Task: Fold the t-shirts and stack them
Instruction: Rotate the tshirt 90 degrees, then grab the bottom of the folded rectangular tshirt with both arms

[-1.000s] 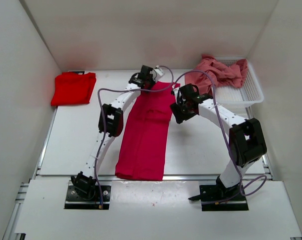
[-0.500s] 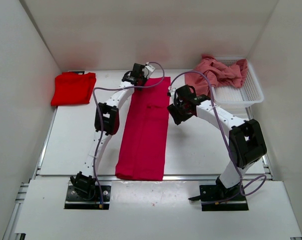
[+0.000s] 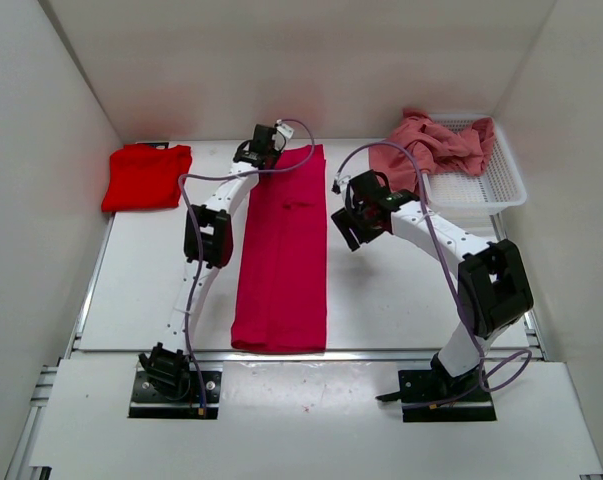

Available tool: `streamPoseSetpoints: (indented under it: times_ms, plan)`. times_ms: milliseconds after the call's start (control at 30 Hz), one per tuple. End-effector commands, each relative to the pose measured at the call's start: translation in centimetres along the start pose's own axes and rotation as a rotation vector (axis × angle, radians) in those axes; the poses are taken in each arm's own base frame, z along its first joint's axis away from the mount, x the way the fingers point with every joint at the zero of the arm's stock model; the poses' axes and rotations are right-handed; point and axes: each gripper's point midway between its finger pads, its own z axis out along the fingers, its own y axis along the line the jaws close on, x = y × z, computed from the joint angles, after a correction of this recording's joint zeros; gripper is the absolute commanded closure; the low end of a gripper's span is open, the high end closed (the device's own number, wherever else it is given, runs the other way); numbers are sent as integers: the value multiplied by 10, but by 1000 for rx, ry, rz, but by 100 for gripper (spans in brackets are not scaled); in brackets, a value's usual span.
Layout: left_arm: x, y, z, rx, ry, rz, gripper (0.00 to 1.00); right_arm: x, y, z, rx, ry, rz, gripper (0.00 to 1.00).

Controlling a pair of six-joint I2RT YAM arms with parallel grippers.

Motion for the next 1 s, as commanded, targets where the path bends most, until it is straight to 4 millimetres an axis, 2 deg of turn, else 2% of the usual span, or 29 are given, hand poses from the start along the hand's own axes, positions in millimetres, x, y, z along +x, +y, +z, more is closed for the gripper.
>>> streamPoseSetpoints:
  times_ms: [0, 33, 100, 133, 167, 200, 300, 333, 367, 400, 433, 467, 500, 533, 567, 600, 633, 667, 700, 733, 767, 800, 833, 867, 900, 933, 967]
  plan:
    - [-20, 21, -3, -61, -61, -26, 100, -26, 3, -16, -5, -77, -16, 37]
    - [-21, 26, -6, -69, -59, -33, 100, -24, 2, -14, -8, -67, 0, 36]
    - [-29, 29, -14, -50, -67, -52, 79, -29, 8, -19, -37, -86, -6, 32]
    - [-43, 34, -27, -48, -91, -68, 57, -30, 12, -22, -58, -91, -8, 30]
    - [-54, 40, -39, -50, -107, -74, 22, -27, 15, -23, -74, -89, -1, 29]
    - [-59, 41, -47, -39, -107, -79, 3, -25, 19, -26, -86, -89, 5, 29]
    - [-94, 55, -100, -33, -154, -131, 1, -15, 27, -38, -122, -106, 13, 27]
    - [-96, 53, -110, -20, -146, -151, 1, -11, 28, -44, -129, -117, 21, 26]
    - [-112, 66, -135, -34, -184, -175, 2, -6, 31, -46, -143, -111, 26, 25]
    - [-116, 71, -156, -23, -184, -202, 1, -2, 36, -55, -166, -128, 27, 26]
    - [-109, 65, -162, -8, -156, -212, 1, 7, 39, -60, -180, -128, 38, 26]
    - [-110, 66, -184, 2, -151, -224, 1, 7, 41, -69, -204, -157, 53, 26]
    - [-122, 74, -219, 7, -191, -232, 1, 18, 45, -68, -235, -139, 69, 27]
    - [-97, 58, -218, 58, -122, -228, 1, 29, 50, -71, -270, -137, 85, 30]
    - [-75, 45, -238, 115, -83, -221, 2, 39, 53, -72, -282, -129, 105, 34]
    - [-46, 36, -259, 153, -39, -217, 2, 42, 58, -75, -298, -133, 126, 38]
    - [-51, 38, -299, 195, -110, -228, 1, 55, 67, -72, -319, -106, 139, 40]
    - [-1, 12, -292, 275, -17, -225, 2, 69, 77, -70, -336, -74, 174, 43]
    - [39, 2, -314, 303, 19, -214, 1, 73, 85, -72, -354, -69, 177, 44]
    - [37, 2, -347, 332, -61, -211, 1, 85, 100, -69, -399, -34, 169, 44]
    - [82, -19, -348, 371, 32, -188, 1, 91, 111, -69, -423, -18, 168, 44]
    - [110, -35, -365, 398, 68, -172, 1, 95, 116, -69, -436, -4, 183, 43]
    - [117, -39, -384, 406, 65, -169, 1, 97, 121, -66, -453, 4, 189, 43]
    - [146, -60, -391, 467, 149, -162, 2, 97, 126, -65, -469, 9, 208, 44]
    - [164, -71, -398, 500, 181, -191, 2, 100, 129, -61, -488, 36, 243, 44]
    - [172, -79, -408, 551, 188, -218, 4, 98, 134, -59, -507, 38, 258, 44]
    - [191, -86, -412, 584, 228, -290, 4, 99, 140, -55, -517, 47, 248, 44]
